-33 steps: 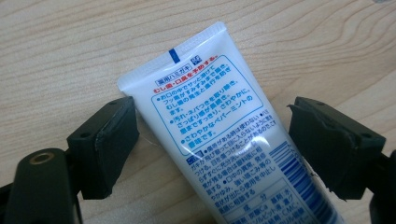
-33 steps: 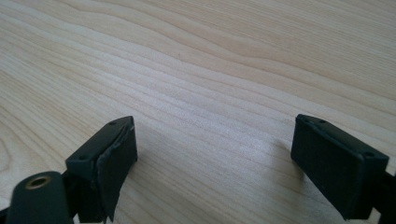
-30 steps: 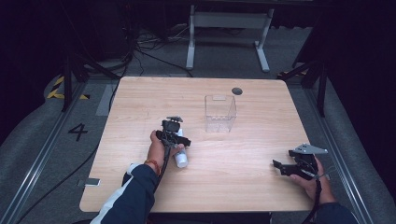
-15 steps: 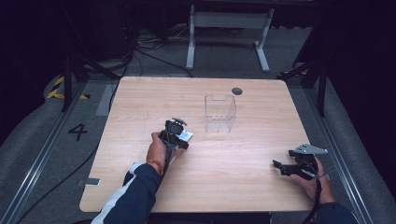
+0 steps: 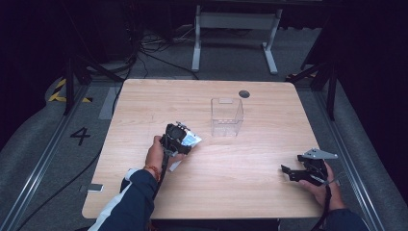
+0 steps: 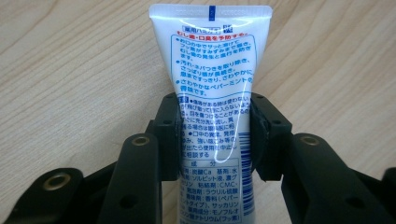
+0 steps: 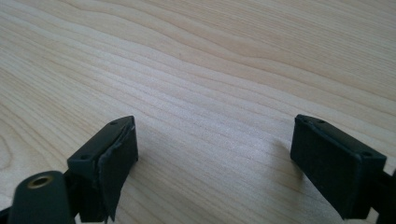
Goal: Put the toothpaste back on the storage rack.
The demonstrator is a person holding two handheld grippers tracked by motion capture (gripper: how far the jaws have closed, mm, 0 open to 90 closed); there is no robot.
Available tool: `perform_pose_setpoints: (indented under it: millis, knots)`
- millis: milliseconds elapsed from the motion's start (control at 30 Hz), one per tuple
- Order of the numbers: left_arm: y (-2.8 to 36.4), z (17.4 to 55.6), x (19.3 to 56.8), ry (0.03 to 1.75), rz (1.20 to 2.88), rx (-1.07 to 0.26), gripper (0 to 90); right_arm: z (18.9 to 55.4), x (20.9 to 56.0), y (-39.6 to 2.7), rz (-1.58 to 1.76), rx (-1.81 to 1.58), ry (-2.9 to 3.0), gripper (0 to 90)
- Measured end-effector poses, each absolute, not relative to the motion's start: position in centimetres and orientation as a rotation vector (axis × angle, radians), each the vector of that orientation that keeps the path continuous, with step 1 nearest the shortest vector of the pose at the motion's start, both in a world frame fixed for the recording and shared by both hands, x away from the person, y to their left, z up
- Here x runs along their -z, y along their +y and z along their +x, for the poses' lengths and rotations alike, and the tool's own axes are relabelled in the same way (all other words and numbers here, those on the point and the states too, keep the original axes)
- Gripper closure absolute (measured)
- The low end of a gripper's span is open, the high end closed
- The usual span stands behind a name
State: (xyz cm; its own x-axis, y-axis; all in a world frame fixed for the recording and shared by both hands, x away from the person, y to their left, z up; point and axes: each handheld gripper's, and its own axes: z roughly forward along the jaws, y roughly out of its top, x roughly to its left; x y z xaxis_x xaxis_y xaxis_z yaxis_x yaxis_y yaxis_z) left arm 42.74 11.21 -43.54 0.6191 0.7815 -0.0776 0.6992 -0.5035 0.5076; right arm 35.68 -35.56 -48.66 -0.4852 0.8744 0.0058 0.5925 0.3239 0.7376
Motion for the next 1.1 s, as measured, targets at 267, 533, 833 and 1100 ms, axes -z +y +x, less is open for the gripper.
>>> perform_pose_setpoints:
  millis: [267,533,833,1100]
  knots:
    - [12.5,41.5,41.9,1.08,2.262,-0.277,64.1,35.7,48.7,-35.6,1.298,-0.974,2.2,15.6]
    - [14.0,40.9,41.4,1.047,2.176,-0.304,67.1,35.7,48.7,-35.6,1.298,-0.975,2.201,15.6]
    - [14.3,39.9,40.5,1.005,2.099,-0.349,67.9,35.7,48.7,-35.6,1.3,-0.975,2.201,15.6]
    - [14.0,40.3,39.4,0.966,2.055,-0.378,68.0,35.7,48.7,-35.6,1.3,-0.975,2.201,15.6]
